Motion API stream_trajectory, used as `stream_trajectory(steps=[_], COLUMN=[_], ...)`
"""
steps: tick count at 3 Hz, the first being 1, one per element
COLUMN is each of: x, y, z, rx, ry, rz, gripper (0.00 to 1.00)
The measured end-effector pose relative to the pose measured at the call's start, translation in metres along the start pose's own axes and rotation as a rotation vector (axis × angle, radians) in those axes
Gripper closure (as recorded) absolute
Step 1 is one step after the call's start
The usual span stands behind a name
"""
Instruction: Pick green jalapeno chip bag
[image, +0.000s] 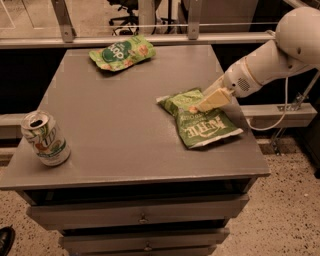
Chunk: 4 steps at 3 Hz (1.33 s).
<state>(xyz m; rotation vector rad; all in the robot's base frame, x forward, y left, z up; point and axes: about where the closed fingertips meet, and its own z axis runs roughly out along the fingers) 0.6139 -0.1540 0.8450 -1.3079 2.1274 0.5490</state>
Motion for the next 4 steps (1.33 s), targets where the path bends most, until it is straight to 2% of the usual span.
stream_trajectory(steps=[1, 2, 3, 4], x=[-0.011, -0.044, -0.083, -0.118], y=[-0.001, 0.002, 0.006, 0.008], z=[-0.007, -0.027, -0.054, -0.085], rx=[0.004, 0.016, 0.039, 0.052], ry=[-0.025, -0.088, -0.141, -0.152], rz=[-0.014, -0.042, -0.066, -0.064], gripper=[0.78, 1.0, 1.0, 1.0])
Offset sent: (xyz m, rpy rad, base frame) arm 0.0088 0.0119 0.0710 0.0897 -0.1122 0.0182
